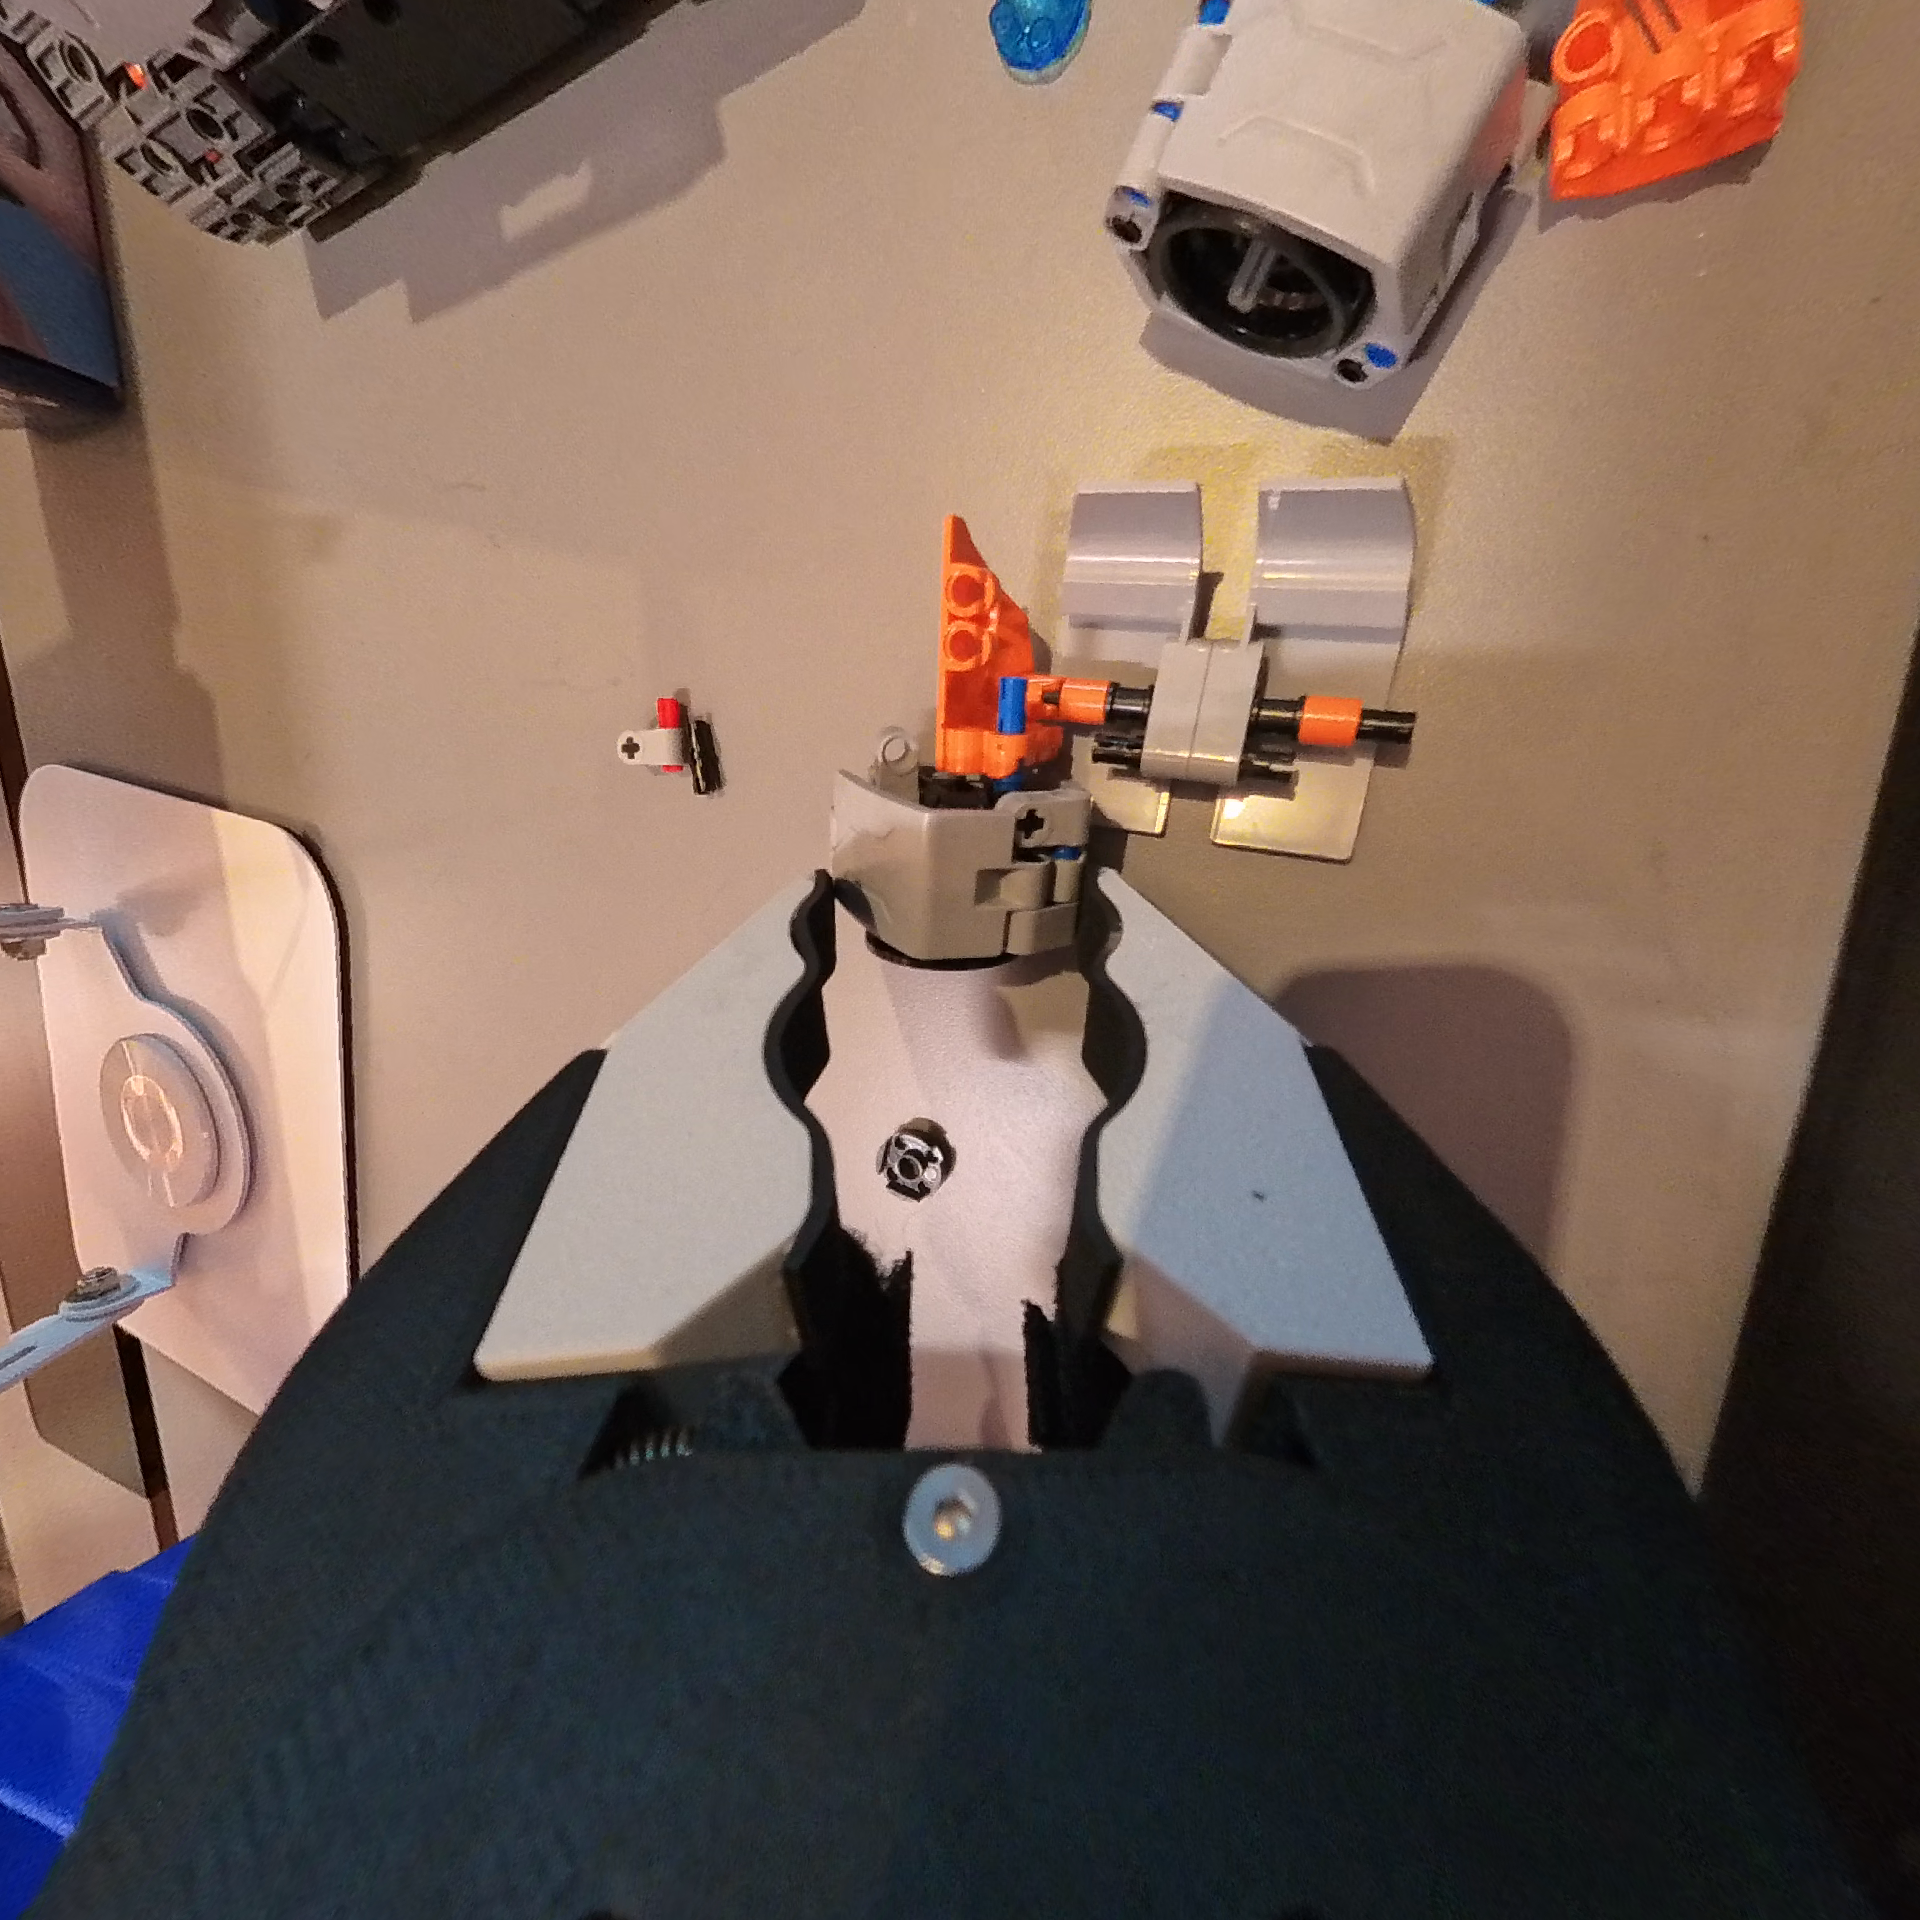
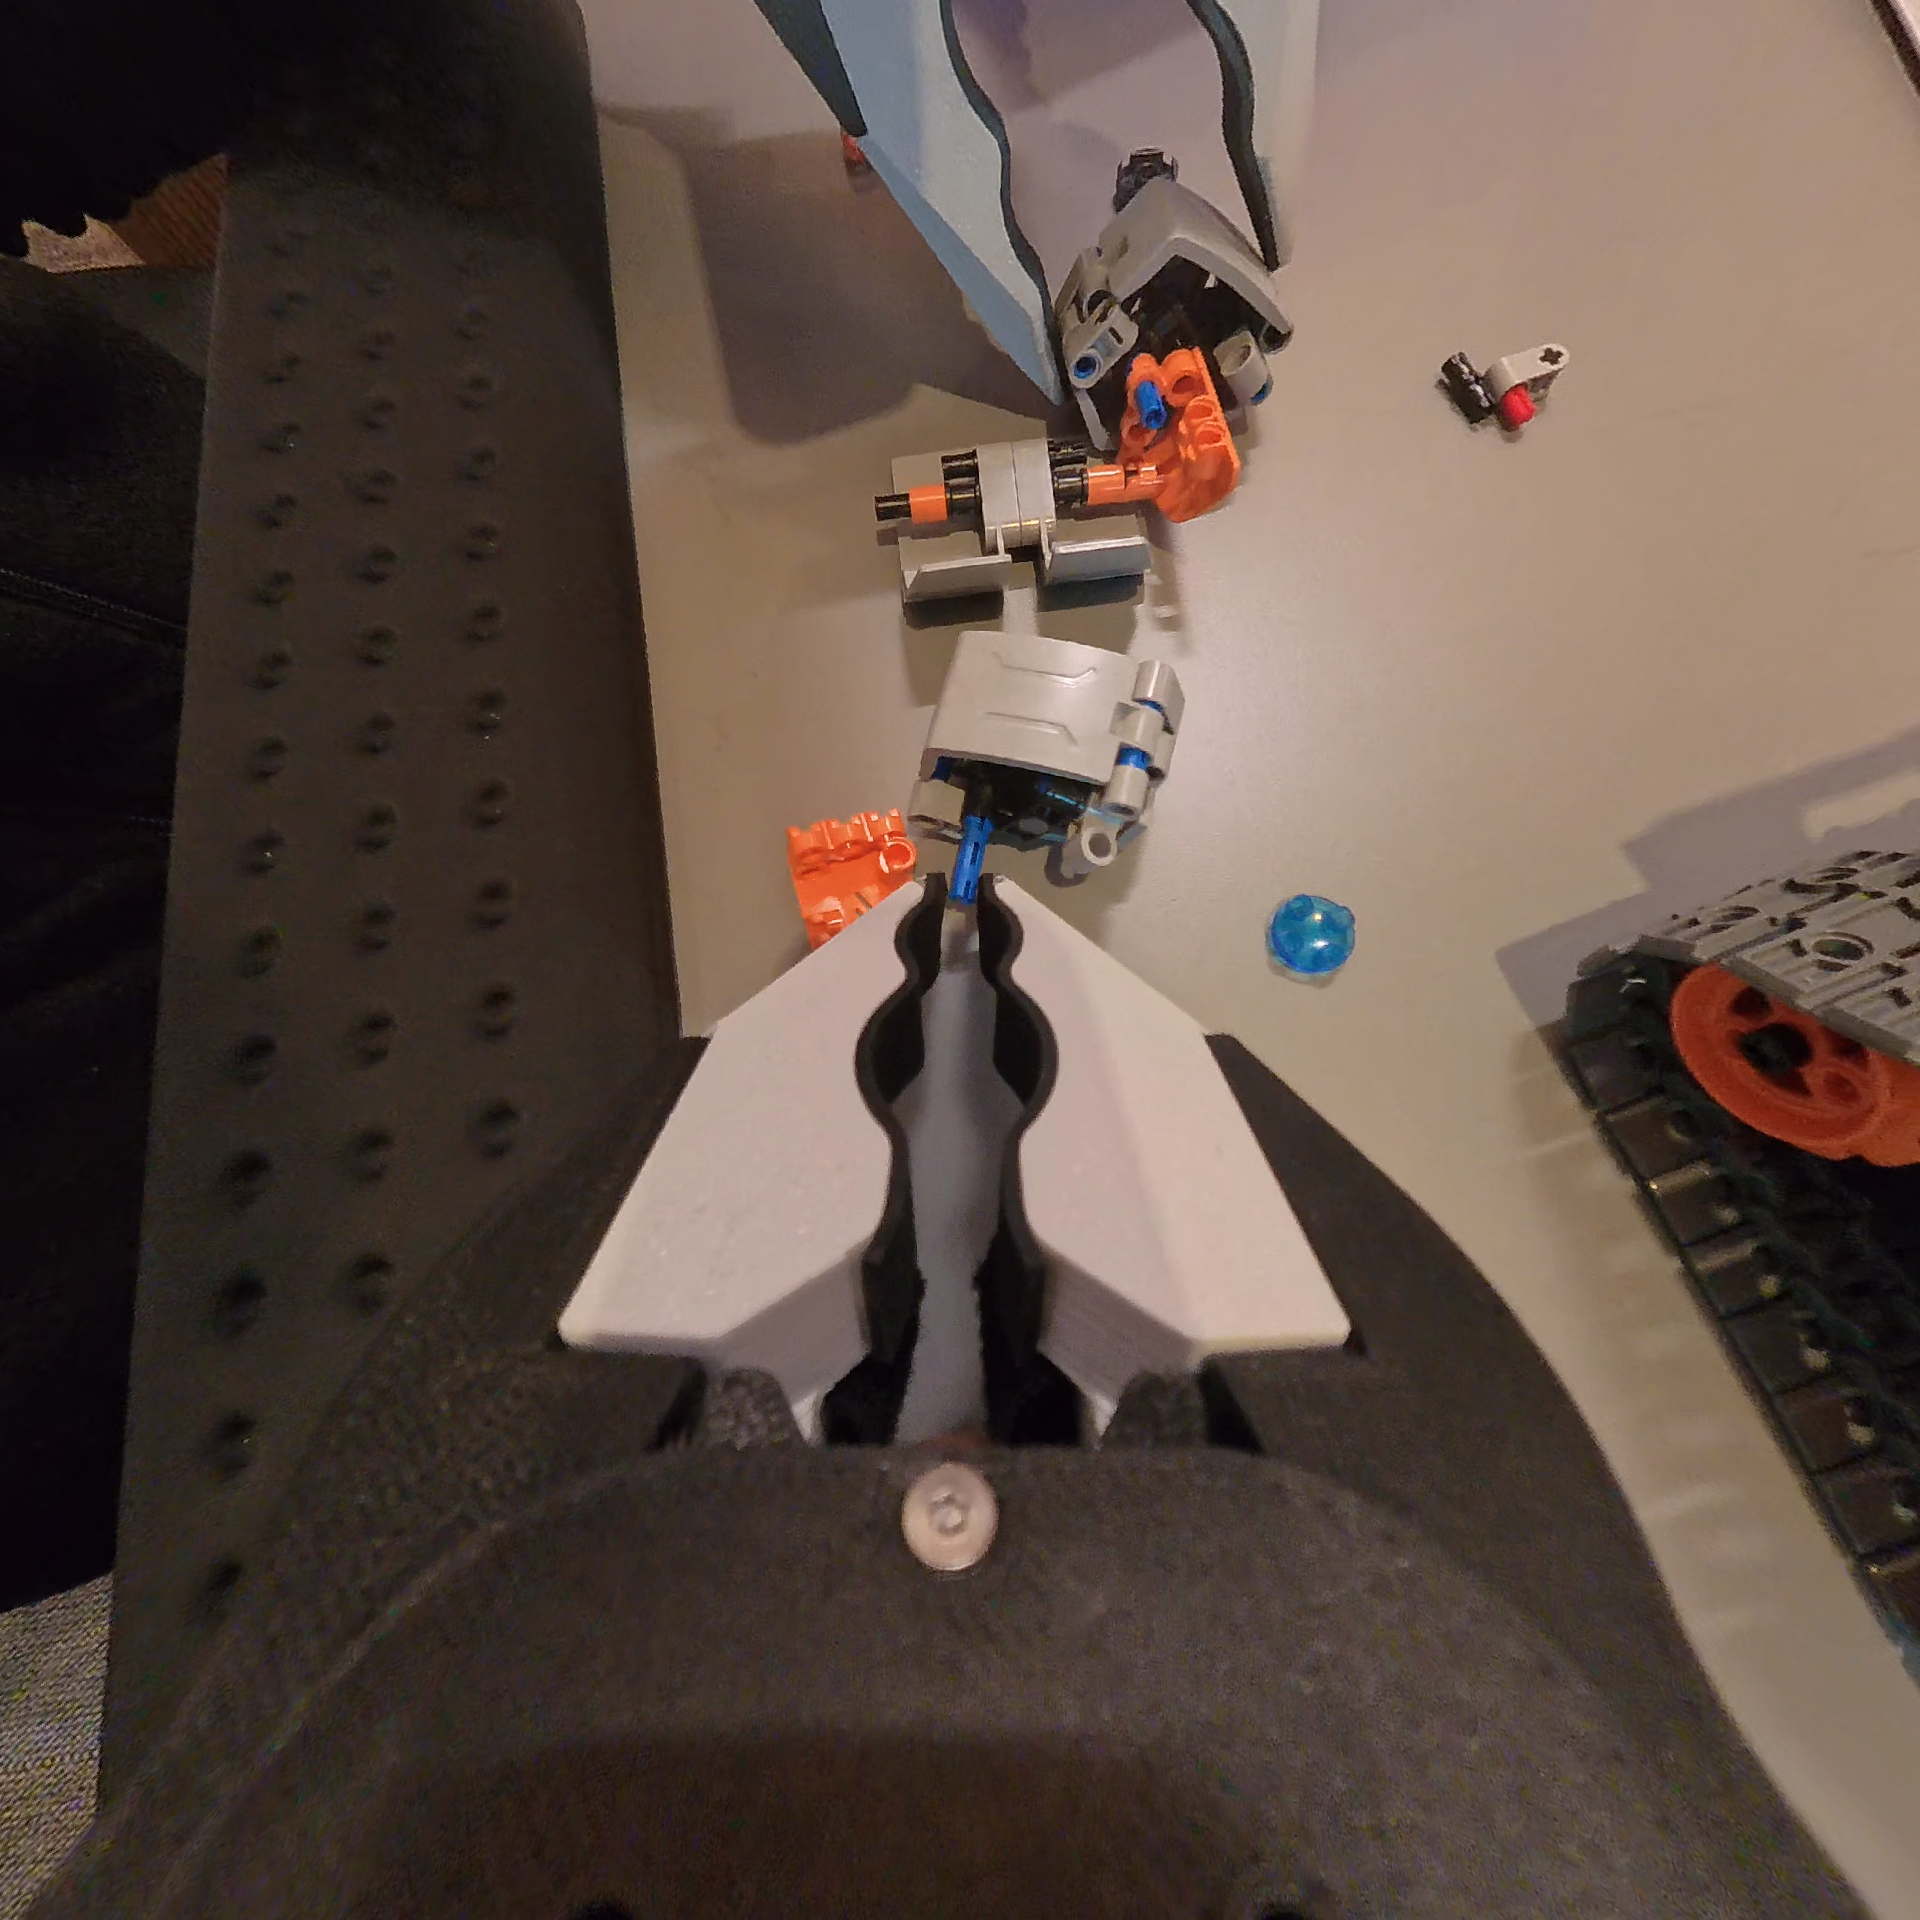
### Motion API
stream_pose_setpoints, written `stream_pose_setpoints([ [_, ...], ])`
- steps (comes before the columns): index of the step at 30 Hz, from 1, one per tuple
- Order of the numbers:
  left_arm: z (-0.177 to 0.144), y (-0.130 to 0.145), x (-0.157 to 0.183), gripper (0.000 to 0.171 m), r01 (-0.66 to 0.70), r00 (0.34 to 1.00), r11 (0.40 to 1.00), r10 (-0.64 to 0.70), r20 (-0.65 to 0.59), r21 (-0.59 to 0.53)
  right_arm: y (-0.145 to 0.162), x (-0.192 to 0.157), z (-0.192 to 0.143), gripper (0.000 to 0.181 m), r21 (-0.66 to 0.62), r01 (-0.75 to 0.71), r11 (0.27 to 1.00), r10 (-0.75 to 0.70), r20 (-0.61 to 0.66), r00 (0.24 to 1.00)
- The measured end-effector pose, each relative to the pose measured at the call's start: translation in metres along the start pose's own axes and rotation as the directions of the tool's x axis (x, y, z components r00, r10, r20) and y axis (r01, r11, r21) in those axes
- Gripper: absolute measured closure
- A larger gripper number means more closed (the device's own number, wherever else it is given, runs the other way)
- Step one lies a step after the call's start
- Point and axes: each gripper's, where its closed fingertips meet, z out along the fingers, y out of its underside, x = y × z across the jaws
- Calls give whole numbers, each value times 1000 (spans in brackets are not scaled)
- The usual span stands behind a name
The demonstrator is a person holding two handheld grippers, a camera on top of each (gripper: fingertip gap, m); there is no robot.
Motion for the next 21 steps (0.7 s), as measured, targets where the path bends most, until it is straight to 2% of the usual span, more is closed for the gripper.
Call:
stream_pose_setpoints([
  [16,-3,-7,-5,128,-68,996,997,67,65,23,0,0,0,178,1,2,1000,-2,-1,1000],
  [21,1,-2,-9,130,-70,995,998,70,68,-9,0,-1,0,178,1,6,1000,-6,2,1000],
])
